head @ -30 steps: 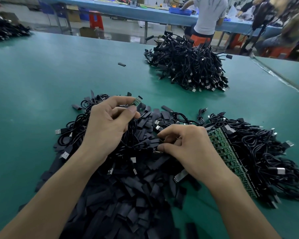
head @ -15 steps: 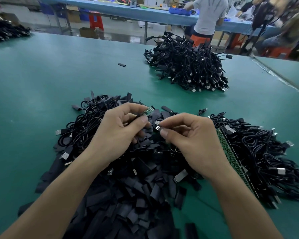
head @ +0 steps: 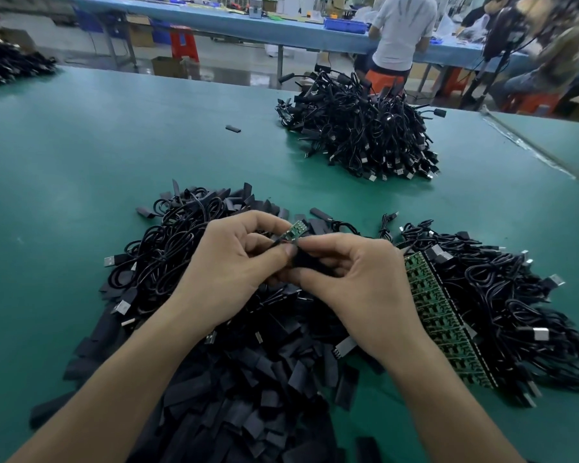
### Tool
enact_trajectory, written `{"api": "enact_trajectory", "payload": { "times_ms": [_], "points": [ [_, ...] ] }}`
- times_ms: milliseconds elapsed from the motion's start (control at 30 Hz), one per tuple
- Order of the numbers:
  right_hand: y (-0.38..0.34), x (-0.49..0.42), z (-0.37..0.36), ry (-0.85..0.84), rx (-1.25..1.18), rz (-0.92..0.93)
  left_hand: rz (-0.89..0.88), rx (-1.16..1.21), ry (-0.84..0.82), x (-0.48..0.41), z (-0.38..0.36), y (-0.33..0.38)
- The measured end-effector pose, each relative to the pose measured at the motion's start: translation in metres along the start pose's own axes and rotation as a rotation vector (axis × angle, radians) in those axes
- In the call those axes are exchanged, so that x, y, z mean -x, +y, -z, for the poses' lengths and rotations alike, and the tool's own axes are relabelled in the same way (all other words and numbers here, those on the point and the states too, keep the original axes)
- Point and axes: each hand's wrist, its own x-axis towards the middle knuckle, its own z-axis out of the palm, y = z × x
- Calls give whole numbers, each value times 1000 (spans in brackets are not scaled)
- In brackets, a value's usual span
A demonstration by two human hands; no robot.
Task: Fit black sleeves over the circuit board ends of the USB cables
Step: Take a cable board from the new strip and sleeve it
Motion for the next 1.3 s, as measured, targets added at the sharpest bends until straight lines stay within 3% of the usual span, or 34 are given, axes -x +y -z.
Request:
{"api": "enact_trajectory", "payload": {
  "times_ms": [233,500,667,967,1200,1300],
  "points": [
    [4,0,0,13,359,95,14,39,6,2,1,2],
    [4,-1,3,108,-23,-111,39,136,-39,4,-1,10],
    [4,0,1,64,-85,-115,33,136,-23,3,-1,9],
    [2,1,1,65,288,104,38,56,26,1,0,5],
    [4,0,4,51,282,65,73,98,4,2,0,5],
    [6,1,5,7,411,18,65,78,60,1,1,3]
  ]
}}
